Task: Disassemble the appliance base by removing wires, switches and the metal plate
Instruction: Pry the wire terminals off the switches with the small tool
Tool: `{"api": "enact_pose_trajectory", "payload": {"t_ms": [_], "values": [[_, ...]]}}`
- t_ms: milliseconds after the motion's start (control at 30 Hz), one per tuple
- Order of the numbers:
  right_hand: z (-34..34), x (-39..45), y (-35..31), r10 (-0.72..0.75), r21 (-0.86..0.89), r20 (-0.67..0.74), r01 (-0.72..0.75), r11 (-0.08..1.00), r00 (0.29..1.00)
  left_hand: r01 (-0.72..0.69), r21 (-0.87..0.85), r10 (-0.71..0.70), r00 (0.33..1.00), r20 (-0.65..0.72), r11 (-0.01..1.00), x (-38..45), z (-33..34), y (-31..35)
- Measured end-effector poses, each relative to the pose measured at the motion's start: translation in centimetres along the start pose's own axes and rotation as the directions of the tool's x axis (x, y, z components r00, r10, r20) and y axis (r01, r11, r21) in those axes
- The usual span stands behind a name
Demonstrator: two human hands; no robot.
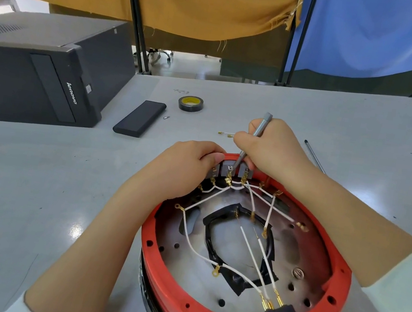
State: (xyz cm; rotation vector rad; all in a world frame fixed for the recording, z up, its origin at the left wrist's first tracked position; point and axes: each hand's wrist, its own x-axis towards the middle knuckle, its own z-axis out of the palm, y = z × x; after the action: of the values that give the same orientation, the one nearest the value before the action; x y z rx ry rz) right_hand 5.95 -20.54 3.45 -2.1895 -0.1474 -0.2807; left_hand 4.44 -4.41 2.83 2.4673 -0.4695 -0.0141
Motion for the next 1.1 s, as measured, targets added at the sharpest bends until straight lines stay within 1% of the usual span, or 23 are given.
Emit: {"api": "enact_pose_trajectory", "payload": {"t_ms": [133,233,300,400,533,633,733,833,900,967,1100], "values": [[-0.2,-1.1,0.3,-0.13,-0.027,-0.13,0.128,0.991,0.983,-0.007,-0.013,0.007,1.0,-0.016,1.0,0.0,0.1,-0.1],[-0.2,-1.3,0.3,-0.16,-0.056,-0.118,0.154,0.986,0.98,-0.011,-0.022,0.01,1.0,-0.014,1.0,0.0,0.1,-0.1],[0.0,-1.2,0.3,-0.15,-0.066,-0.1,0.144,0.987,0.984,-0.015,-0.026,0.015,1.0,-0.018,1.0,0.0,0.1,-0.2],[0.1,-0.8,0.3,-0.093,-0.017,-0.073,0.092,0.996,0.993,-0.015,-0.015,0.015,1.0,-0.015,1.0,0.1,0.2,-0.2],[-0.1,-0.2,0.3,-0.018,0.008,0.002,0.018,1.0,1.0,-0.007,-0.015,0.007,1.0,-0.022,1.0,0.2,0.1,-0.3],[-0.1,0.3,0.1,0.01,-0.002,0.039,-0.009,1.0,0.999,-0.008,-0.008,0.008,1.0,-0.017,1.0,0.2,0.1,-0.3],[0.1,0.1,0.1,-0.026,-0.009,-0.01,0.025,1.0,1.0,-0.011,-0.005,0.011,1.0,-0.014,1.0,0.2,0.1,-0.3],[0.1,-0.7,0.3,-0.11,-0.03,-0.096,0.107,0.994,0.989,-0.018,-0.011,0.018,1.0,-0.02,1.0,0.1,0.2,-0.3],[0.0,-1.0,0.4,-0.146,-0.043,-0.12,0.142,0.989,0.982,-0.02,-0.018,0.02,1.0,-0.023,1.0,0.1,0.2,-0.3],[0.0,-0.9,0.4,-0.126,-0.033,-0.098,0.124,0.992,0.987,-0.022,-0.014,0.022,1.0,-0.02,1.0,0.0,0.2,-0.3],[0.0,-0.1,0.1,-0.028,-0.011,-0.015,0.028,1.0,0.999,-0.025,-0.009,0.025,1.0,-0.013,1.0,0.1,0.2,-0.2]]}}
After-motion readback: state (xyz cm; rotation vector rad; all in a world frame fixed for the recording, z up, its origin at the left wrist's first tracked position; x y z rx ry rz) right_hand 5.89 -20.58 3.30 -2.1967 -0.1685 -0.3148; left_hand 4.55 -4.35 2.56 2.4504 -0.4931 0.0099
